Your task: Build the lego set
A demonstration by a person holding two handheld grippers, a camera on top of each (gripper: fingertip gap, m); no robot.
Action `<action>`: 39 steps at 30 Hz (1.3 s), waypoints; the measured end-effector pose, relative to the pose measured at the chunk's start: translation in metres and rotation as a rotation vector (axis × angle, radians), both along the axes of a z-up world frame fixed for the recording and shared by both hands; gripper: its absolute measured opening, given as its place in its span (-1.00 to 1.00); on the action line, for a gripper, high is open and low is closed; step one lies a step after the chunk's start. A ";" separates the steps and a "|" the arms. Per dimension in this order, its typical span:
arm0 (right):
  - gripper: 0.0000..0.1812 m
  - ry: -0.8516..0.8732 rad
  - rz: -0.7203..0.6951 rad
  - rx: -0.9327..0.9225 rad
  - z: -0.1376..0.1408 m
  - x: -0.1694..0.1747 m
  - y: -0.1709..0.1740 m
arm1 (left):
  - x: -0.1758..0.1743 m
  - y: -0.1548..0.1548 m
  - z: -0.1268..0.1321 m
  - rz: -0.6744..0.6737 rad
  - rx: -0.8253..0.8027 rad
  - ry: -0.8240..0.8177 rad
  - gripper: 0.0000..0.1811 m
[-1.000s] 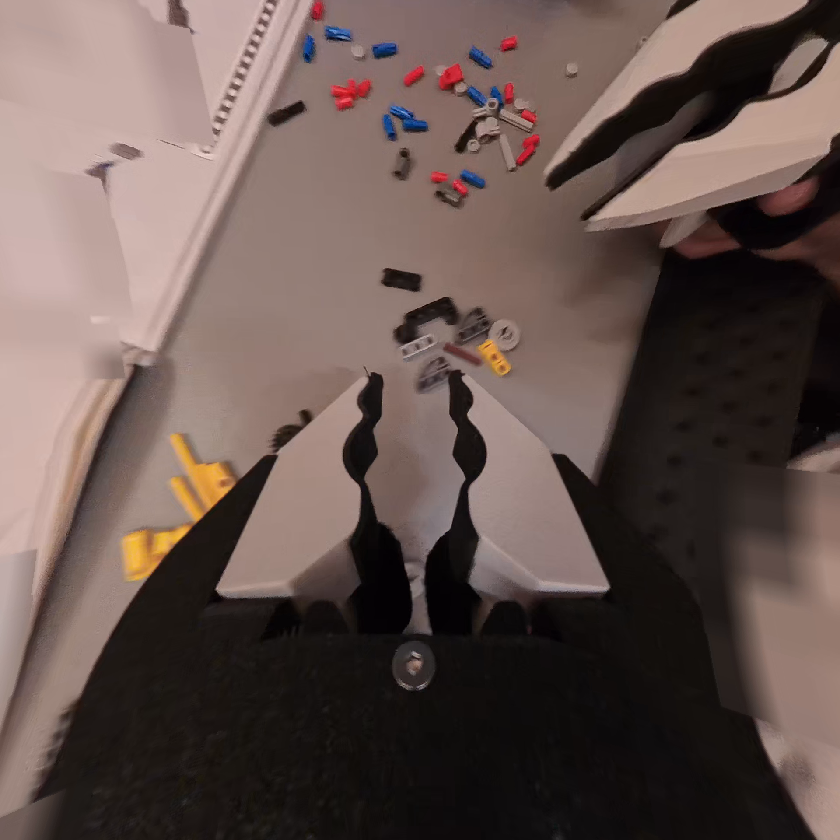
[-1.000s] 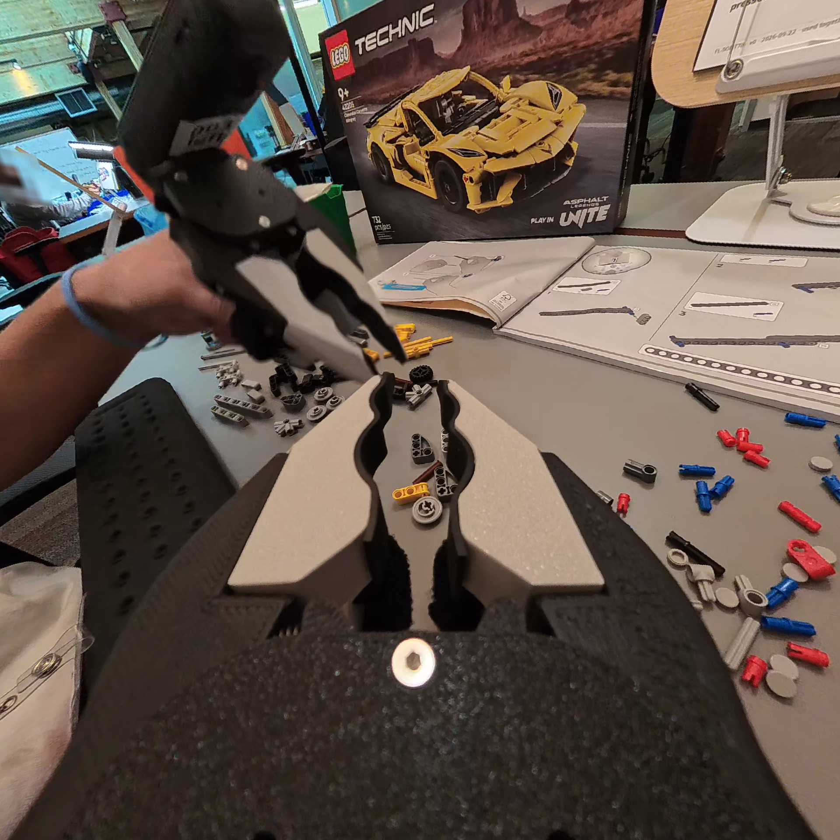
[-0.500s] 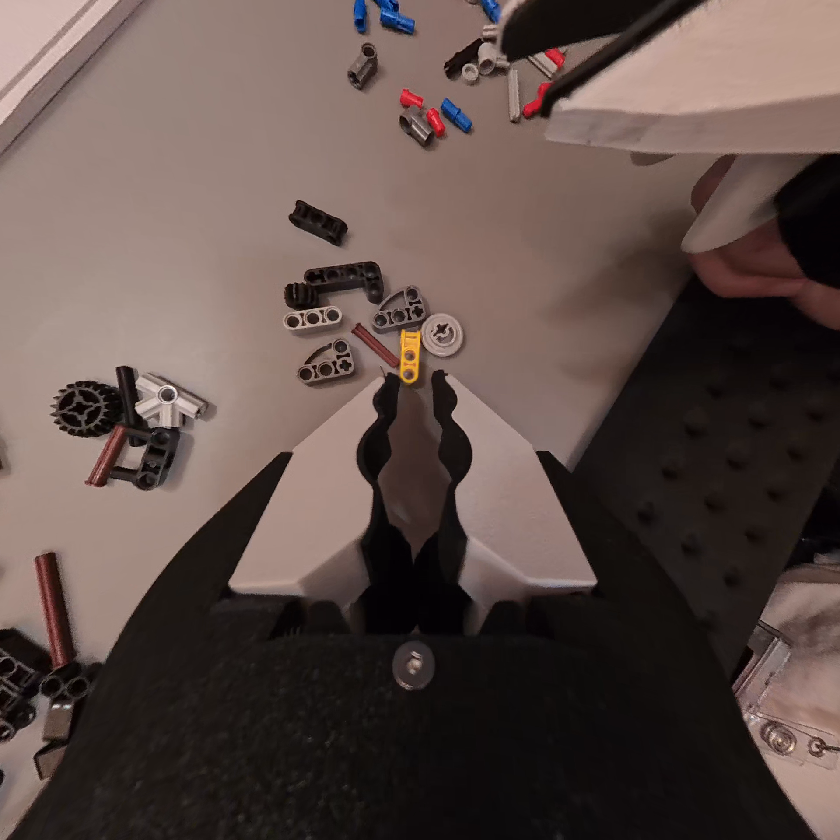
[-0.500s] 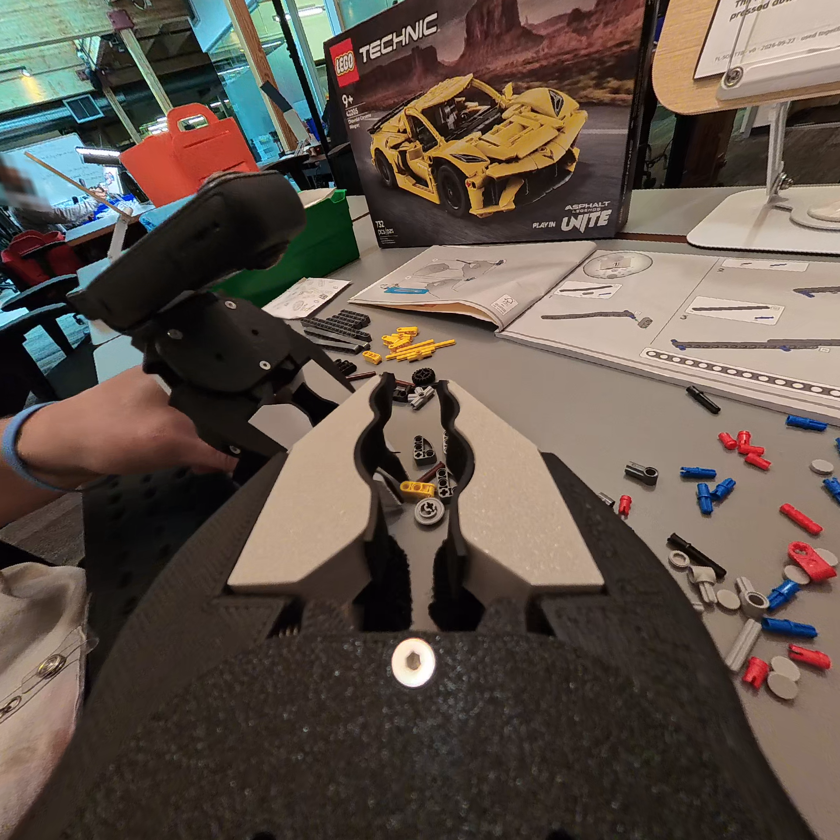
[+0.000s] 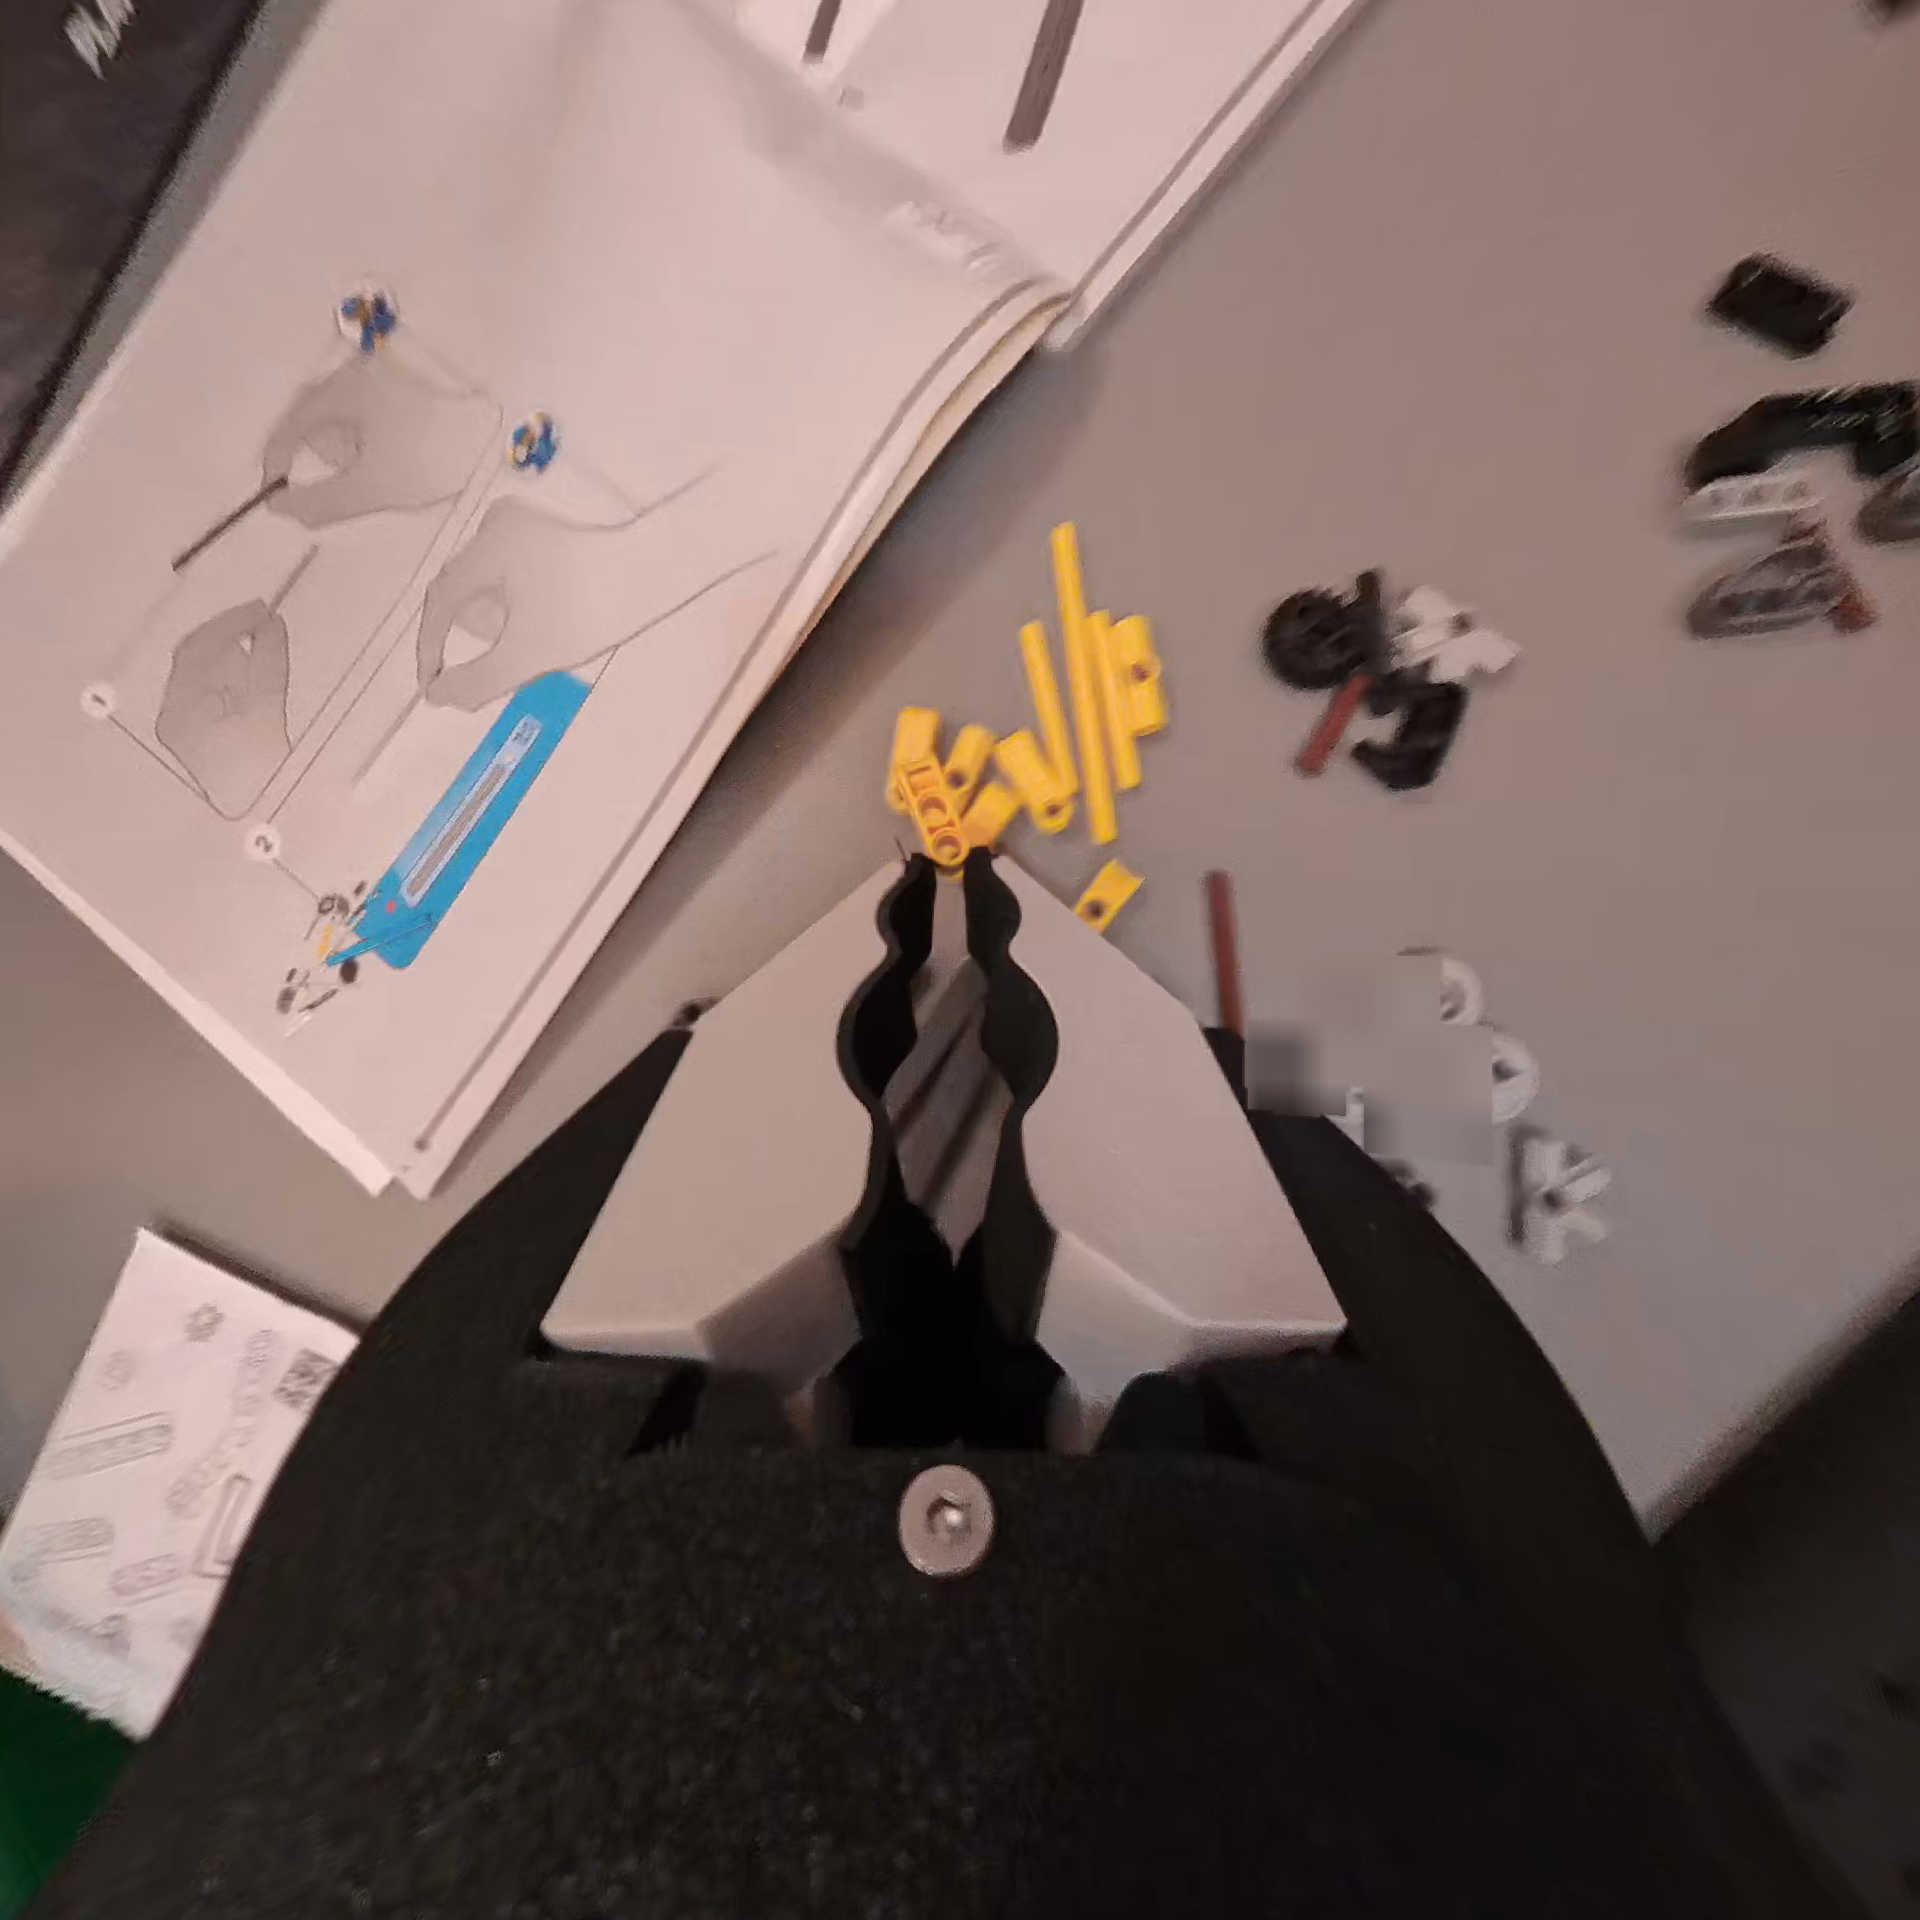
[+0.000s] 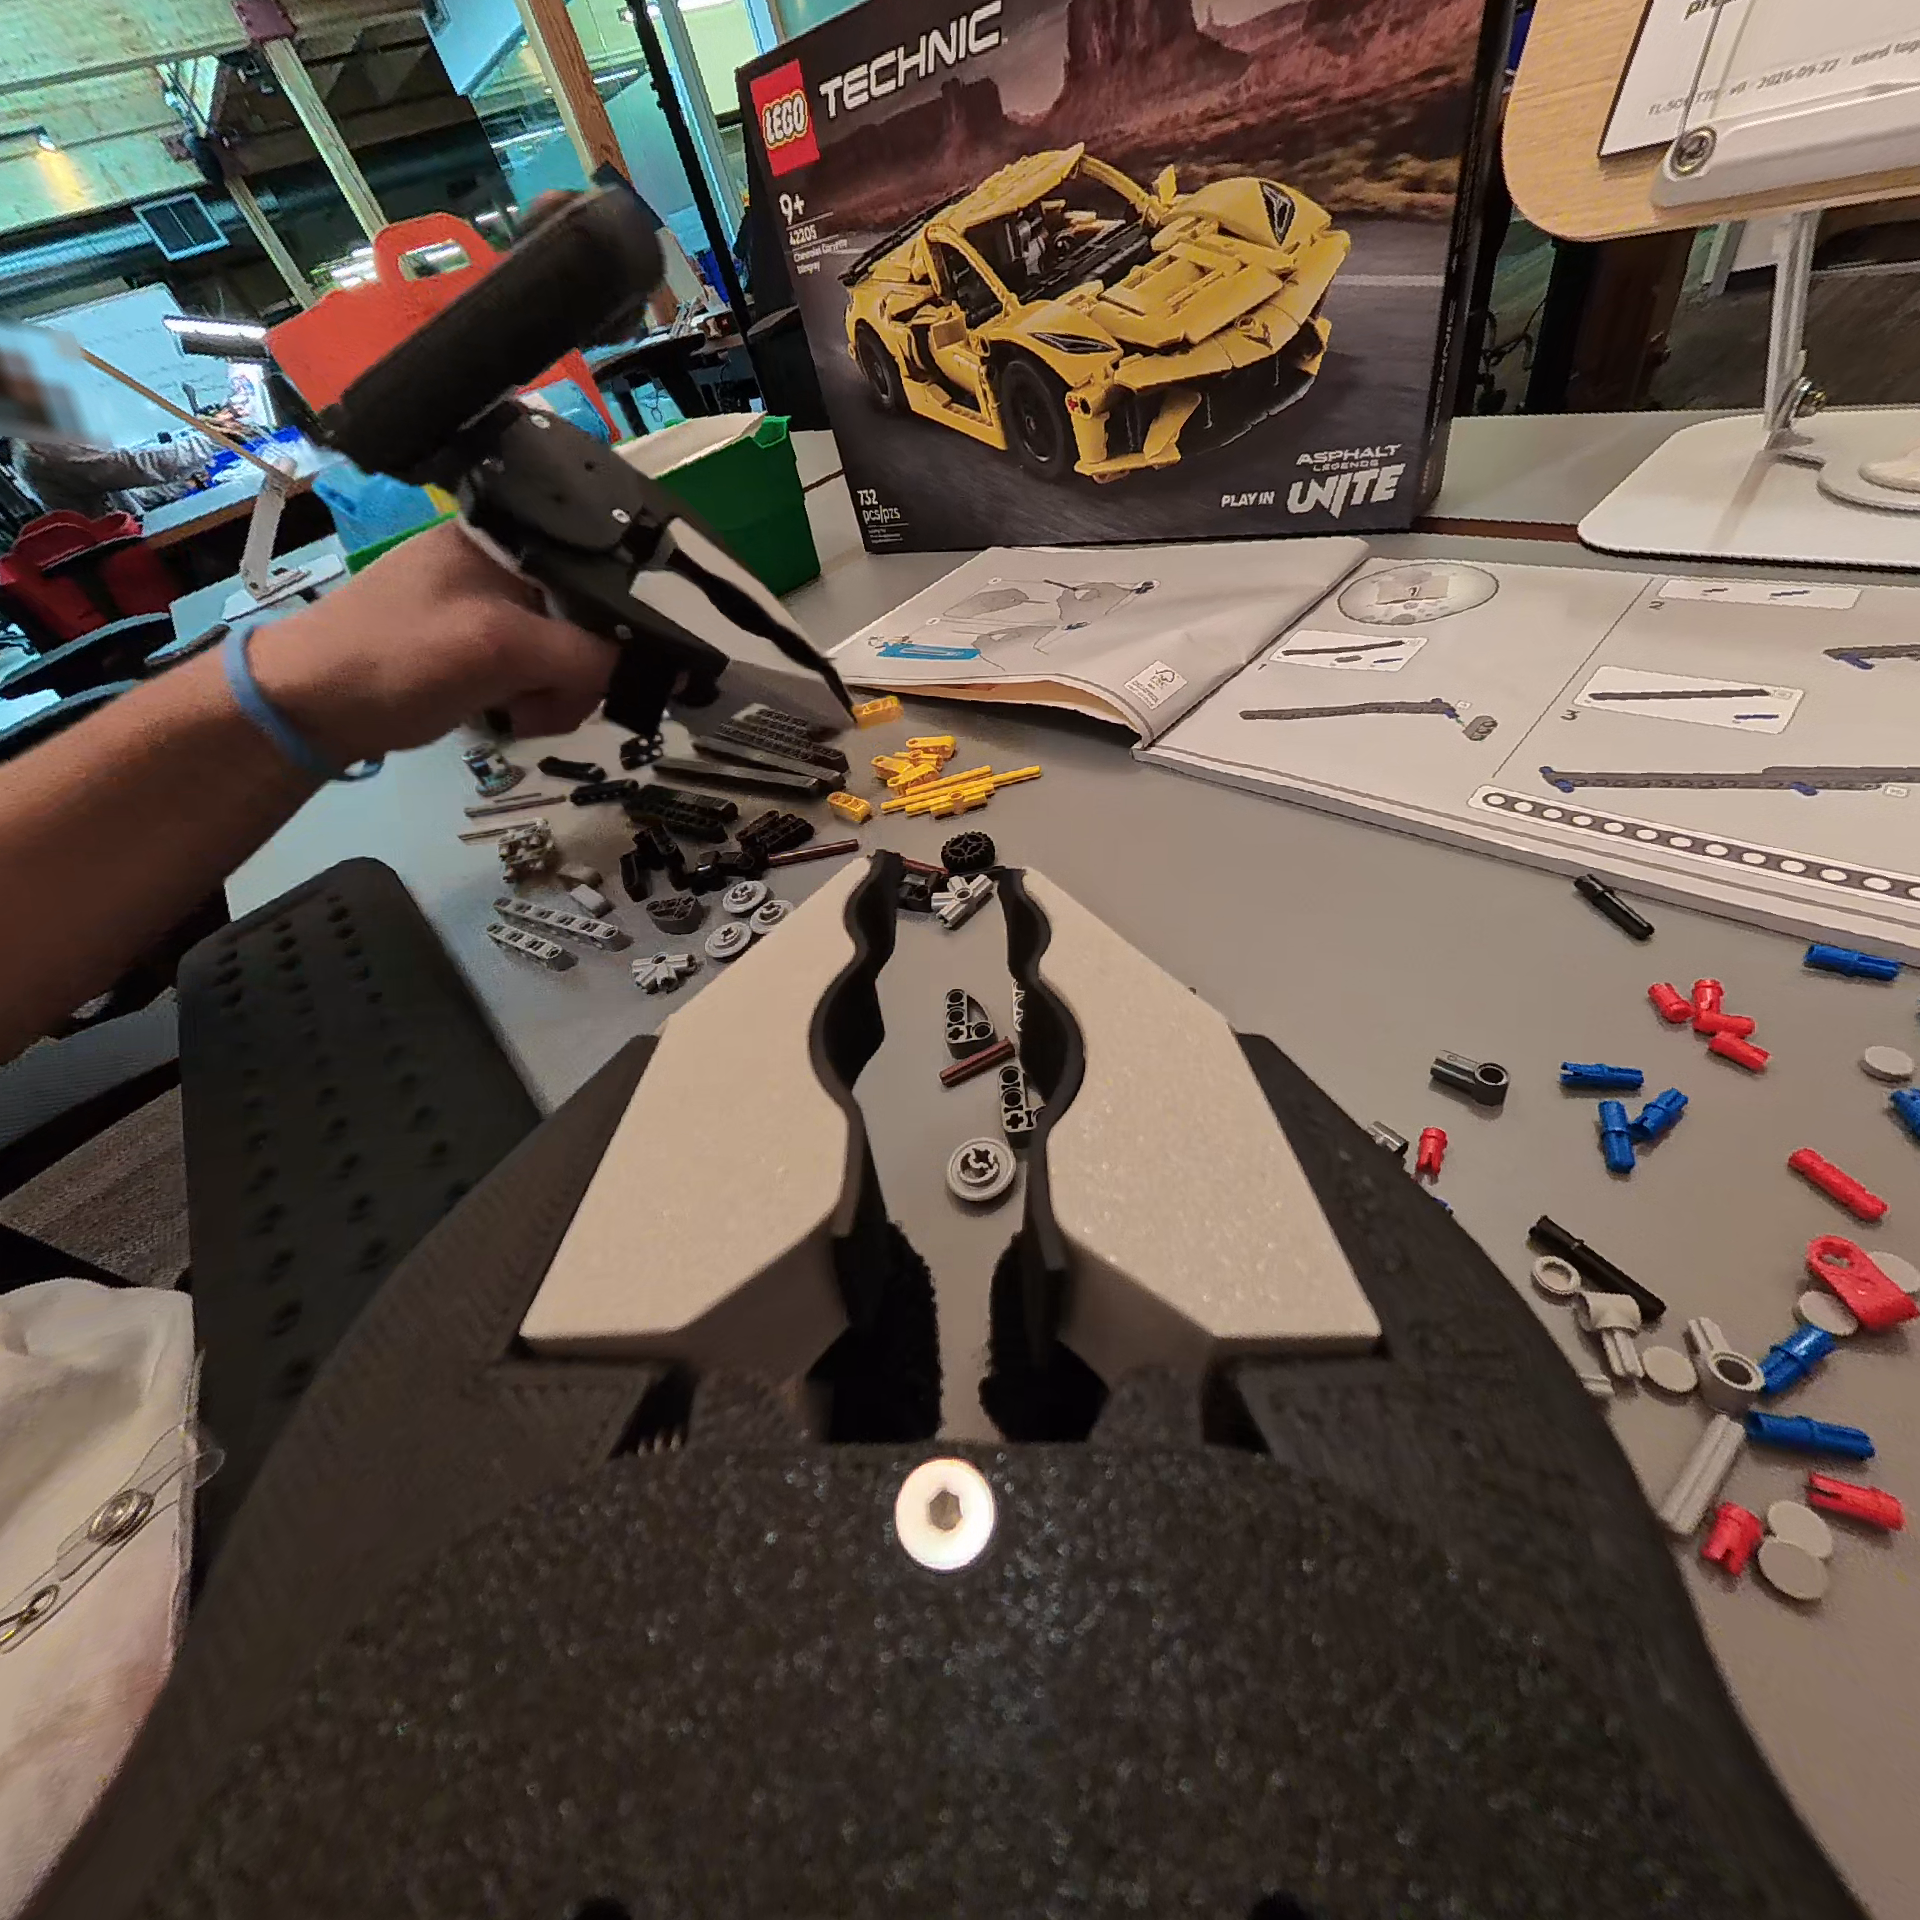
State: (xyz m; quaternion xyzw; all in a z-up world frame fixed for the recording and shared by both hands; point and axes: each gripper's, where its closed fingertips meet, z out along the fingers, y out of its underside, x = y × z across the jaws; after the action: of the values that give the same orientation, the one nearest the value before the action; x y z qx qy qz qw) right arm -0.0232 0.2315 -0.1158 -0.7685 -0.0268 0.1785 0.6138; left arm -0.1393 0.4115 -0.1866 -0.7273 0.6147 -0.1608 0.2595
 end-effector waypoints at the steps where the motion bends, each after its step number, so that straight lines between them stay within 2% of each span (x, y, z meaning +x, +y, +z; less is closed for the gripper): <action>1: -0.78 0.000 -0.001 -0.001 0.000 0.000 0.000 | -0.005 0.010 -0.004 -0.008 -0.016 0.037 -0.96; 5: -0.78 0.003 -0.004 -0.005 -0.001 0.001 0.000 | -0.008 0.029 -0.016 -0.035 -0.055 0.119 -0.95; 8: -0.78 0.005 -0.005 -0.007 -0.001 0.001 0.001 | -0.005 0.021 -0.023 -0.050 -0.088 0.144 -0.95; 10: -0.78 0.006 -0.006 -0.007 -0.001 0.001 0.001 | -0.006 0.018 -0.027 -0.050 -0.089 0.172 -0.85; 14: -0.78 0.007 -0.004 -0.009 -0.001 0.001 0.001 | -0.005 0.012 -0.015 -0.011 -0.084 0.123 -0.79; 16: -0.78 0.006 -0.004 -0.007 -0.001 0.001 0.001 | 0.008 -0.005 0.006 -0.049 -0.080 0.018 -0.76; 18: -0.78 0.006 -0.004 -0.007 -0.001 0.001 0.001 | 0.030 -0.052 0.022 -0.213 -0.119 -0.096 -0.76; 20: -0.78 0.006 -0.002 -0.009 -0.001 0.001 0.001 | 0.046 -0.099 0.018 -0.344 -0.151 -0.105 -0.78; 23: -0.78 0.003 -0.005 -0.004 0.000 0.001 0.000 | 0.070 -0.149 0.001 -0.396 -0.188 -0.104 -0.76; 25: -0.78 0.006 -0.005 -0.001 0.000 0.001 0.000 | 0.080 -0.161 -0.016 -0.372 -0.154 -0.059 -0.69; 26: -0.78 0.009 -0.005 0.002 0.001 0.001 0.000 | 0.084 -0.163 -0.021 -0.356 -0.132 -0.051 -0.71; 32: -0.78 0.015 0.000 0.010 0.002 0.001 -0.001 | 0.094 -0.161 -0.022 -0.289 -0.055 -0.068 -0.65; 37: -0.78 0.013 -0.001 0.012 0.002 0.001 -0.001 | 0.089 -0.162 -0.010 -0.256 0.016 -0.078 -0.75; 39: -0.78 0.019 -0.001 0.015 0.003 0.001 -0.002 | 0.086 -0.174 -0.010 -0.255 -0.028 -0.078 -0.79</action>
State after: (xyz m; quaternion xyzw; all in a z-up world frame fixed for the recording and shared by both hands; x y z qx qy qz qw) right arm -0.0217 0.2299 -0.1129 -0.7623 -0.0220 0.1852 0.6197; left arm -0.0529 0.2375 -0.1970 -0.6400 0.6894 -0.2292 0.2503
